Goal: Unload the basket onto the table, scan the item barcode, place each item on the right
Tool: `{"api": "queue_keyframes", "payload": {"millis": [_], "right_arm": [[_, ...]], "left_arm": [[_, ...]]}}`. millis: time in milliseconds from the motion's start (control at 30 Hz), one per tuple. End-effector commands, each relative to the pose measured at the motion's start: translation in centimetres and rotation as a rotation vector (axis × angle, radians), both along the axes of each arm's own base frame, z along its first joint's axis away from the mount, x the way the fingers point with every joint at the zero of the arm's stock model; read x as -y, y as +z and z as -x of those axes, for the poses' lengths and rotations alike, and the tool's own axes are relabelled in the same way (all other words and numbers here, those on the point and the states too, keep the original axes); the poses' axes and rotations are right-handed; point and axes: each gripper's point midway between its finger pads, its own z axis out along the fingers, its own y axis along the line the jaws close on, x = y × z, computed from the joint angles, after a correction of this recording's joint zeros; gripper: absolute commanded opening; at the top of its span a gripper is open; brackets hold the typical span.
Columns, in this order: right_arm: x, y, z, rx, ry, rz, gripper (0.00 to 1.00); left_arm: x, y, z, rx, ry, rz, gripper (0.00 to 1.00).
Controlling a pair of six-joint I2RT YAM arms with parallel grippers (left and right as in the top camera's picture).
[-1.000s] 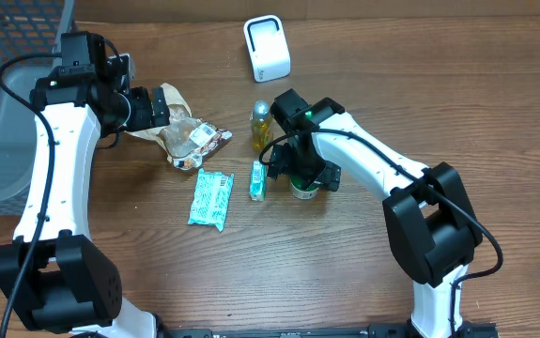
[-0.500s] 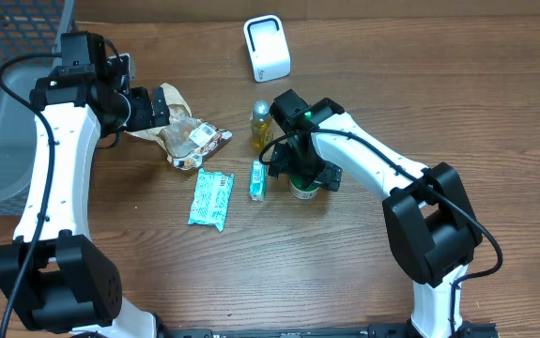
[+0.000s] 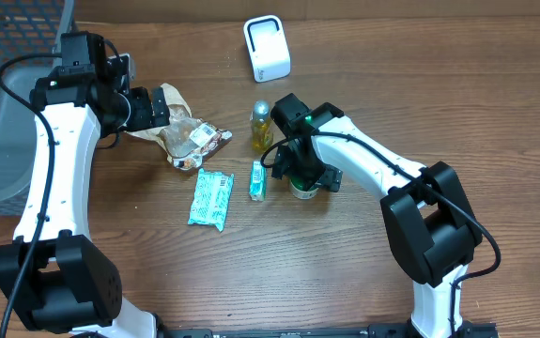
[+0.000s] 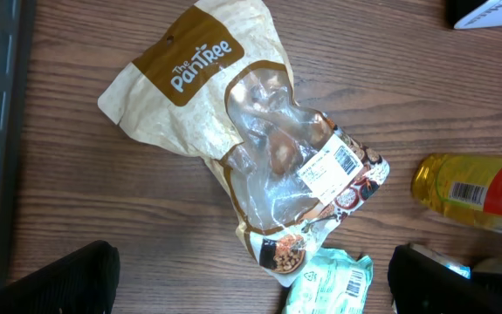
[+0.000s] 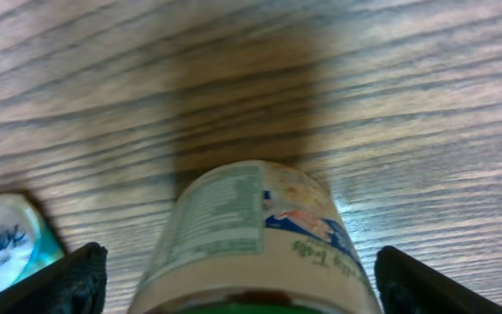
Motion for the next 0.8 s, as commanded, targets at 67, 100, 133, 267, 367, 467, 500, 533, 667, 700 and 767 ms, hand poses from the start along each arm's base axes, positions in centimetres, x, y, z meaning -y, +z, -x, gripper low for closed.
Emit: {"api": "queue_keyframes", "payload": {"millis": [67, 100, 133, 267, 367, 467, 500, 533, 667, 700, 767], "right_arm": [[0.24, 0.51, -0.01, 0.022, 0.000, 0.007, 0.86], [0.23, 0.53, -0.01, 0.022, 0.000, 0.007, 0.83], [0.23, 0.53, -0.01, 0.022, 0.000, 0.007, 0.81], [0.24, 0.53, 0.01, 0.021, 0.000, 0.007, 0.80], [0.30, 0.52, 0.10, 0.017, 0.000, 0.009, 0.77], [0.11, 0.52, 0.30, 0.006, 0.000, -0.002, 0.76], [-0.04, 0.52, 0.40, 0.000, -0.001, -0.012, 0.76], [-0.21, 0.52, 0.51, -0.007, 0.000, -0.023, 0.75], [-0.16, 0.52, 0.70, -0.020, -0.004, -0.029, 0.71], [0.01, 0.52, 0.72, -0.023, -0.007, -0.026, 0.71], [0.45, 0.52, 0.83, -0.035, -0.016, -0.019, 0.70]], "left_arm": [[0.48, 0.26, -0.06, 0.012, -0.039, -0.002, 1.00], [0.48, 0.26, -0.06, 0.012, -0.039, -0.002, 0.99], [0.48, 0.26, -0.06, 0.012, -0.039, -0.002, 0.99], [0.48, 0.26, -0.06, 0.012, -0.038, -0.002, 1.00], [0.48, 0.26, -0.06, 0.012, -0.039, -0.002, 1.00], [0.48, 0.26, -0.06, 0.012, -0.038, -0.002, 1.00], [0.48, 0.26, -0.06, 0.012, -0.038, -0.002, 0.99], [0.50, 0.26, -0.06, 0.012, -0.039, -0.002, 0.99], [0.48, 0.26, -0.06, 0.012, -0.039, -0.002, 1.00], [0.48, 0.26, -0.07, 0.012, -0.038, -0.002, 0.99], [0.48, 0.26, -0.06, 0.012, -0.038, -0.002, 0.99]]}}
